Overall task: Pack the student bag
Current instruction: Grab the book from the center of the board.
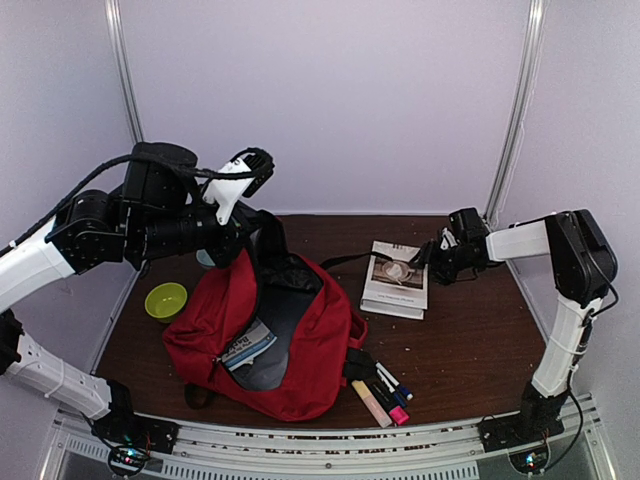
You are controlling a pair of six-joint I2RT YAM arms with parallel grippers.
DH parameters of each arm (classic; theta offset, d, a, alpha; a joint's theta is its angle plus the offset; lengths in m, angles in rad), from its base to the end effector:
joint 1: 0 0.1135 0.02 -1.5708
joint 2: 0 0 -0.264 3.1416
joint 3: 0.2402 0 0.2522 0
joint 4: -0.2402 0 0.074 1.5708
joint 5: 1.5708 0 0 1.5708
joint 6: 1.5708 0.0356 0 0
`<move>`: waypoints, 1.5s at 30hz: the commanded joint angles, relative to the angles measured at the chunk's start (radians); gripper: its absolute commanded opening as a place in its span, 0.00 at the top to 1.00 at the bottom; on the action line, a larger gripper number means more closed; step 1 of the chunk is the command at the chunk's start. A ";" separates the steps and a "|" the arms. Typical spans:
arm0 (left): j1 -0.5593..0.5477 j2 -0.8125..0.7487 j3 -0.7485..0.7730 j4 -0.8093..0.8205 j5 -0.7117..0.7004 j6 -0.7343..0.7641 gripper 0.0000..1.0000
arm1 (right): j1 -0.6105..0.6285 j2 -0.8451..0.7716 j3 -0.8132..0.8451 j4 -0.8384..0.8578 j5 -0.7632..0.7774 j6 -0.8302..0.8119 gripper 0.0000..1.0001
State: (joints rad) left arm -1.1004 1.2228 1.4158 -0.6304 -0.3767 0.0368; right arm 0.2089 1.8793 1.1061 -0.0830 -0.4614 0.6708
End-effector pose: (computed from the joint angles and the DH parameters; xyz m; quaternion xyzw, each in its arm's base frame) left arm 0.1277 -0.2222 0.4222 0.3615 0.7525 -0.1313 0.5346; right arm 0.3751 0.0957 0.1569 0.1309 0.9061 0.3388 0.2169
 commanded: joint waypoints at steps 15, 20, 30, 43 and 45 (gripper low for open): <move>0.002 0.001 0.034 0.073 0.017 0.009 1.00 | -0.006 -0.083 0.059 -0.201 0.227 -0.167 0.34; 0.001 -0.003 0.033 0.073 0.017 0.009 1.00 | -0.010 -0.124 0.054 -0.218 0.277 -0.179 0.42; 0.001 -0.009 0.024 0.067 0.009 0.006 0.99 | -0.048 -0.021 0.028 -0.119 0.058 -0.086 0.38; 0.001 -0.006 0.020 0.068 0.011 0.006 0.99 | -0.049 0.040 -0.012 0.001 -0.068 -0.001 0.79; 0.002 -0.007 0.020 0.067 0.012 0.004 0.99 | -0.054 0.030 -0.025 0.021 -0.078 0.013 0.89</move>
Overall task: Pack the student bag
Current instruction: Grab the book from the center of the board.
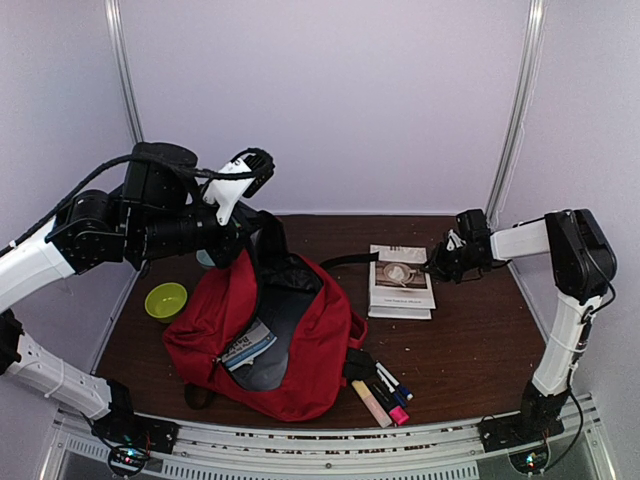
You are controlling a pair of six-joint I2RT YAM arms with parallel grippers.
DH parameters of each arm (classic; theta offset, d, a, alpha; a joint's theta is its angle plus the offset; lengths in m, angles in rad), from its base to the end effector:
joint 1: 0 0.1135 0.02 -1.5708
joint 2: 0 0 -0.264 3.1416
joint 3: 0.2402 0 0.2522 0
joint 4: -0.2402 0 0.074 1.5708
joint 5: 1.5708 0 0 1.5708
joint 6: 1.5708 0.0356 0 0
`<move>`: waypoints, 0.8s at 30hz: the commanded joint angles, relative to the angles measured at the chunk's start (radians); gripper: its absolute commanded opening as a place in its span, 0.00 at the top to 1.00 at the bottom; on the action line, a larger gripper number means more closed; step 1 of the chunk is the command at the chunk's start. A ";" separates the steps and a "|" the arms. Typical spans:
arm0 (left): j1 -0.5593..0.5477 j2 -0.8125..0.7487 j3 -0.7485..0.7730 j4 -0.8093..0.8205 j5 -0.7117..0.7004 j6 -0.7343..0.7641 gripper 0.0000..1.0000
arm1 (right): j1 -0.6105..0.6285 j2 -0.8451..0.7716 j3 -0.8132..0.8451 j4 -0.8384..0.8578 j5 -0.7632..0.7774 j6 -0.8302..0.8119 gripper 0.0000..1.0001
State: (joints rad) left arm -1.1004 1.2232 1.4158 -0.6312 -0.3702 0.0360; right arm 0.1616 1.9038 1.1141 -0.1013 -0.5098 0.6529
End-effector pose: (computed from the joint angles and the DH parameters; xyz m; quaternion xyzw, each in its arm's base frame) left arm 0.1275 -0.2224 0.4220 0.3632 0.7523 -0.1337 0.5331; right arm 0.3796 0.0795 0.1496 0.1403 0.9054 0.3461 0.2021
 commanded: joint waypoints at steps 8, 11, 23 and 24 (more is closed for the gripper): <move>0.002 -0.030 0.004 0.077 -0.027 -0.023 0.99 | -0.035 -0.122 -0.084 0.122 -0.076 0.094 1.00; 0.004 -0.039 0.003 0.076 -0.126 -0.052 1.00 | -0.035 -0.197 -0.093 0.128 -0.075 0.105 1.00; 0.077 0.012 0.046 0.086 -0.101 -0.084 1.00 | -0.020 -0.533 -0.129 0.057 -0.052 0.121 1.00; 0.086 0.021 0.056 0.084 -0.099 -0.084 1.00 | -0.013 -0.570 -0.130 0.040 -0.059 0.117 1.00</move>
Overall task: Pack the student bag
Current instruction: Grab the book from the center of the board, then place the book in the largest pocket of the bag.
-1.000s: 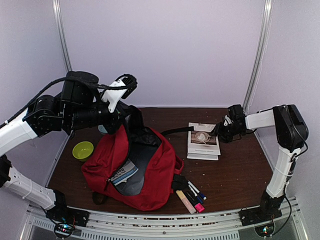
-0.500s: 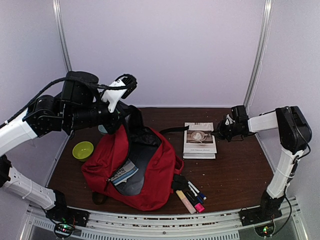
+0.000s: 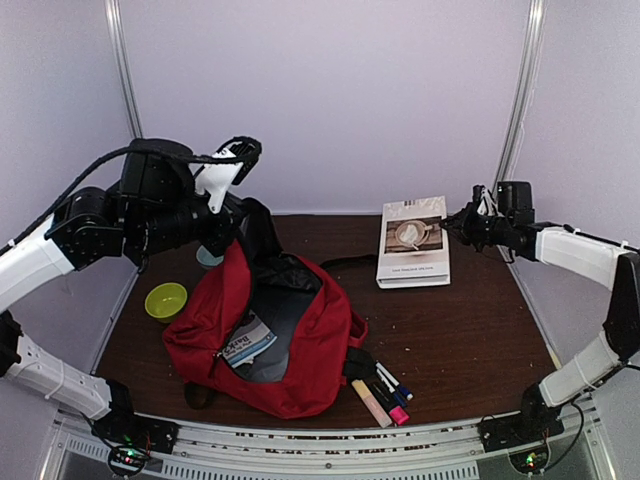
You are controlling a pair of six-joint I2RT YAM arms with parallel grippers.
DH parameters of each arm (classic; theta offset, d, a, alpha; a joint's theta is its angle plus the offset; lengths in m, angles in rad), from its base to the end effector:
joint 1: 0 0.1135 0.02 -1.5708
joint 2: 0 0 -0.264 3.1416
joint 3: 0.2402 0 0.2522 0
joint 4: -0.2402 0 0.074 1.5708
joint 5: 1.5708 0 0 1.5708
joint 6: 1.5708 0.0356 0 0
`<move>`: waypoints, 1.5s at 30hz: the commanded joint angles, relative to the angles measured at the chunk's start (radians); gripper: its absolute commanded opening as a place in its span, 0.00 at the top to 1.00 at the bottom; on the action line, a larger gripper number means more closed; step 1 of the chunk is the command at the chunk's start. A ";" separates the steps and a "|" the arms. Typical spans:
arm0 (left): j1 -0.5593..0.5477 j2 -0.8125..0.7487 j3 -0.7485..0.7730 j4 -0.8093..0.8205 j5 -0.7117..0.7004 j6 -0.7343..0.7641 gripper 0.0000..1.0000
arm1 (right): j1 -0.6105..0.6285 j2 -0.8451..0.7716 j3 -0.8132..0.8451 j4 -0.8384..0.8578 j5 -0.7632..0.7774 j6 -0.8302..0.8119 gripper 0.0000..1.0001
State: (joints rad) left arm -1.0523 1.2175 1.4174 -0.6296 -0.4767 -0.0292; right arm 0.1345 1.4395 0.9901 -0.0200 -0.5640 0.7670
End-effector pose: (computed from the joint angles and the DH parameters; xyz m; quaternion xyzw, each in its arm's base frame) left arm 0.1395 -0.2115 0.4246 0.2892 0.7755 -0.0998 0.5522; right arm 0.3195 0.0624 0.2758 0.1162 0.8232 0.4324 0.3491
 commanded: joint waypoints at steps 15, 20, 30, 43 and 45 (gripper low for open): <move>0.058 0.023 0.073 0.099 0.028 0.026 1.00 | 0.522 -0.244 0.129 -0.547 -0.292 -0.356 1.00; 0.058 0.019 0.057 0.149 0.212 0.065 1.00 | 0.628 -0.140 0.190 -0.548 -0.238 -0.364 1.00; 0.057 -0.002 0.043 0.201 0.405 0.052 1.00 | 0.745 0.358 0.708 -0.653 -0.187 -0.436 1.00; 0.057 -0.036 -0.027 0.225 0.308 0.017 1.00 | 0.724 0.373 0.906 -0.760 0.119 -0.483 0.43; 0.057 -0.032 -0.028 0.225 0.306 0.015 1.00 | 0.725 0.277 0.798 -0.743 0.140 -0.502 0.44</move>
State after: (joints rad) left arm -0.9974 1.1919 1.3830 -0.5491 -0.1551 0.0010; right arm 0.8673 1.9045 1.8927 -0.7403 -0.5404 0.3115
